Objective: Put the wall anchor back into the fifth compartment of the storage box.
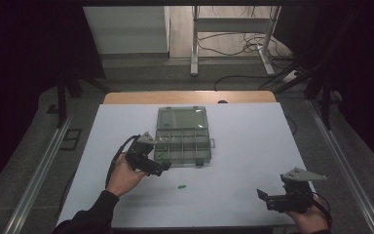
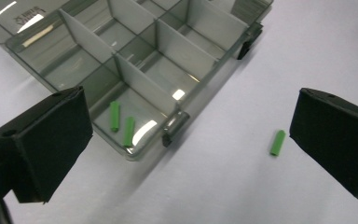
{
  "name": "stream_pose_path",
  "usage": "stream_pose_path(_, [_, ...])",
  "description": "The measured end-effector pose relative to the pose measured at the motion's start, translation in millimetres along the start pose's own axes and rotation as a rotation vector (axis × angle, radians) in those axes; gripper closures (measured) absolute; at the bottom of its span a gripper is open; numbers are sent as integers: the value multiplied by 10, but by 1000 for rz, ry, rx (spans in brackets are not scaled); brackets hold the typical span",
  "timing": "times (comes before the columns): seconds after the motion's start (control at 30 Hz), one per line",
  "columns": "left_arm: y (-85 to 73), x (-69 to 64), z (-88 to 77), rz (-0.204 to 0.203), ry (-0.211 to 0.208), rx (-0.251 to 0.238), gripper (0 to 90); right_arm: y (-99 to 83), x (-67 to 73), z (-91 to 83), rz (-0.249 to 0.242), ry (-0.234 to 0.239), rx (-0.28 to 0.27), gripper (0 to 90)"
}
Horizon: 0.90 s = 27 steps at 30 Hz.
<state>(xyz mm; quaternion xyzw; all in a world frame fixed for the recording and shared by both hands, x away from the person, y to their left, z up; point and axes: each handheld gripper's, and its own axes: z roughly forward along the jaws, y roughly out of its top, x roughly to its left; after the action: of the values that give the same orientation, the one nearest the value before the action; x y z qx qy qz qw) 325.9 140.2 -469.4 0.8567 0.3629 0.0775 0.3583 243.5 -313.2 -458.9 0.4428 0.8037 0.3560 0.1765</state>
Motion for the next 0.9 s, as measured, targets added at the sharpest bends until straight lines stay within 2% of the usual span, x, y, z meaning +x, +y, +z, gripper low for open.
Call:
stream_pose_path(0.27, [-29, -109, -4, -1, -13, 9, 0, -1, -3, -4, 1, 0, -3, 0])
stream_pose_path(0.4, [-37, -171, 1, -15, -45, 11, 0, -1, -1, -4, 1, -1, -3, 0])
stream_pose_path(0.57, [-29, -261, 53, 25, -48, 42, 0, -1, 0, -2, 0, 0, -2, 0])
stream_pose_path(0.67, [-31, -272, 84, 23, -57, 47, 2, 0, 2, -2, 0, 0, -2, 0])
stream_pose_path(0.9, [-35, -350, 161, 69, -81, 61, 102, 0, 2, 1, -1, 1, 0, 0])
